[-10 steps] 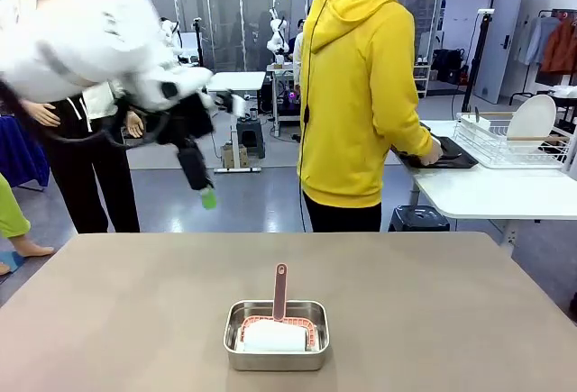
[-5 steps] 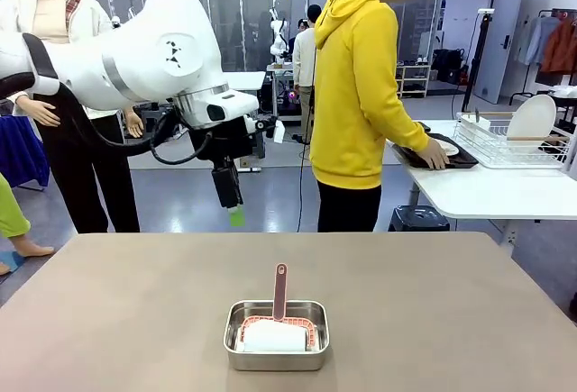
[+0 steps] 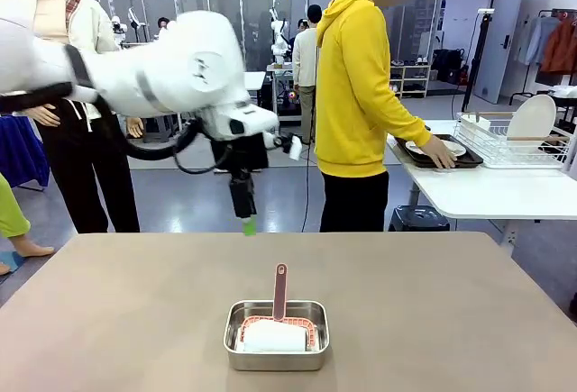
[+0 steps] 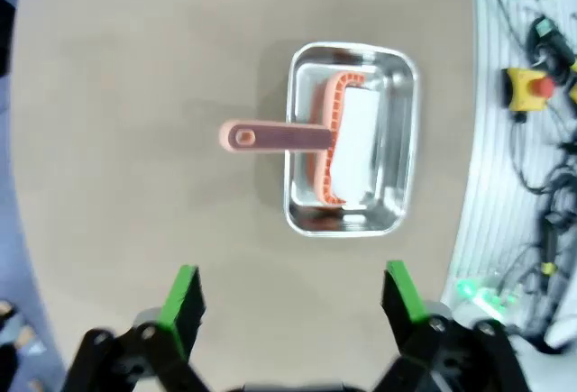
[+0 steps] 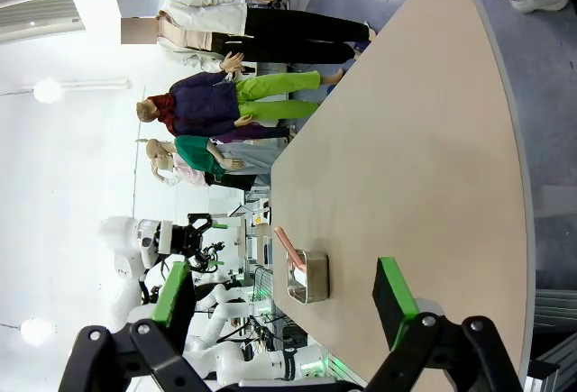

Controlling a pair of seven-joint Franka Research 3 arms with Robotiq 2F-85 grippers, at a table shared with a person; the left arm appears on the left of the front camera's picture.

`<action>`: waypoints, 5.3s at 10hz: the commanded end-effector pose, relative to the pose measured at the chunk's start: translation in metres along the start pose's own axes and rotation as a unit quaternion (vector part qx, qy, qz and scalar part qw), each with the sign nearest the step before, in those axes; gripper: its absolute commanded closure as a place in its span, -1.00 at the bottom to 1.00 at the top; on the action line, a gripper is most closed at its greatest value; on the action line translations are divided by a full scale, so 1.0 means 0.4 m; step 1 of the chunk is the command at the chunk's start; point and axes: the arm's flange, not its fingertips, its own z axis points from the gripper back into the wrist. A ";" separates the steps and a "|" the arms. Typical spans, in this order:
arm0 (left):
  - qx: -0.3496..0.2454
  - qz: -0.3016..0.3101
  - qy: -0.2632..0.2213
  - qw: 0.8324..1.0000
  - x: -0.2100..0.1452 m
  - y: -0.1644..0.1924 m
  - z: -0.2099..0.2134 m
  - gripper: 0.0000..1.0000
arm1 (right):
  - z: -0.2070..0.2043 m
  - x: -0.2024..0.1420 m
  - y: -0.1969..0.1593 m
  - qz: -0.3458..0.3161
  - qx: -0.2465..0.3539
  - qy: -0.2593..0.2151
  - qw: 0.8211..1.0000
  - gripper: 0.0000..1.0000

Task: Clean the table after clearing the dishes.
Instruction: When the right (or left) Handle tray is removed, use the right hand (or left hand) to clean the right (or left) side of the table with the Lint Roller.

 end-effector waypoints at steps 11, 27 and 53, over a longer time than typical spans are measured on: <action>-0.216 -0.030 0.069 0.973 0.153 0.235 -0.345 -1.00 | 0.002 -0.002 0.008 0.003 0.001 -0.001 1.000 -1.00; -0.257 0.097 0.051 0.960 0.113 0.083 -0.204 1.00 | 0.002 -0.002 0.008 0.003 0.001 -0.001 1.000 -1.00; -0.112 0.647 -0.233 0.717 -0.758 0.258 -0.407 0.55 | 0.002 -0.002 0.008 0.003 0.001 -0.001 1.000 -1.00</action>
